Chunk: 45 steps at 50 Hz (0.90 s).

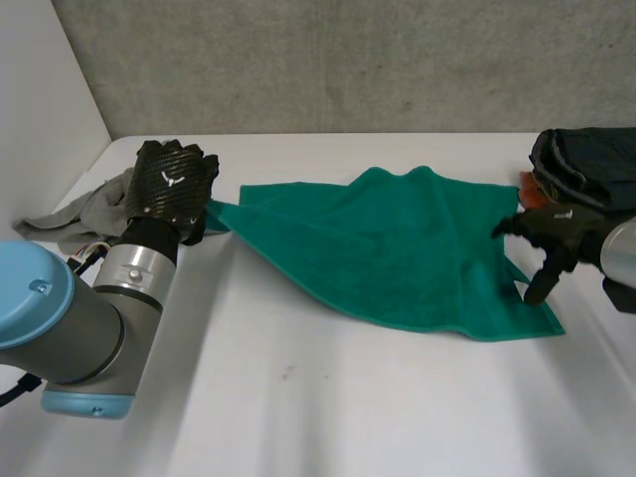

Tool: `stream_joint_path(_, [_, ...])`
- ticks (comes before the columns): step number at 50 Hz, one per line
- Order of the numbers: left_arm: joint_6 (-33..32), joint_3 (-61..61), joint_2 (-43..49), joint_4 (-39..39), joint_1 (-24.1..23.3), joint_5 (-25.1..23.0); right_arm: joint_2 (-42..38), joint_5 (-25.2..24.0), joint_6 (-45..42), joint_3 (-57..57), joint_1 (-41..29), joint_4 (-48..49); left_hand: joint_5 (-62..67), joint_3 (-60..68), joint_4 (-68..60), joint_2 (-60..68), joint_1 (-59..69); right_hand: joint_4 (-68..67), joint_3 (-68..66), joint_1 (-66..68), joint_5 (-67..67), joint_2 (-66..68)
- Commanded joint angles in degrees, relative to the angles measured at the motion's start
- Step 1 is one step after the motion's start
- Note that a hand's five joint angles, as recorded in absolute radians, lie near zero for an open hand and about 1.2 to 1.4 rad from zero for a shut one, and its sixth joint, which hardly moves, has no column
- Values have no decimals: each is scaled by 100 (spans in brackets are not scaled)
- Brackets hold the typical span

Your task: Fold the laundry.

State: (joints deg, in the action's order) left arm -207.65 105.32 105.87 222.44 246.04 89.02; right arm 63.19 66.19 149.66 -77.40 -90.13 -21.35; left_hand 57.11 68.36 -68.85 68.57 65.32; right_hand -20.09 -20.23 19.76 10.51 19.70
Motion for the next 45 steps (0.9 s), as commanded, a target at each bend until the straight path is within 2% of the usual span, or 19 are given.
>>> stream_joint_path(1, [-4,-46,-5,-16,6,2,166,210,-472,-872,57,569,1289,1164,-1115,1143,1468,-597,-583,630,555,636])
stream_joint_path(5, [-4,-73,-57,-25,-3,2,509,202,-841,-1540,232,1062,1289,1164,-1115,1143,1468,-631,-617,664,589,670])
stream_joint_path(11, [93,-90,-49,-16,6,-7,580,105,-1552,-2401,470,1974,1289,1164,-1115,1143,1468,-916,-902,949,874,955])
stream_joint_path(15, [225,-99,-49,-16,14,-7,562,35,-1685,-2587,453,2423,1289,1164,-1115,1143,1468,-1085,-1071,1117,1043,1123])
stream_joint_path(27, [251,-108,-22,-16,32,-16,167,-185,-1703,-2508,470,2855,1289,1164,-1115,1143,1468,-1806,-1793,1839,1765,1845])
stream_joint_path(45, [260,-108,-22,-16,23,-16,-167,-176,-1703,-2368,426,3146,1289,1164,-1115,1143,1468,-2111,-2097,2144,2069,2150])
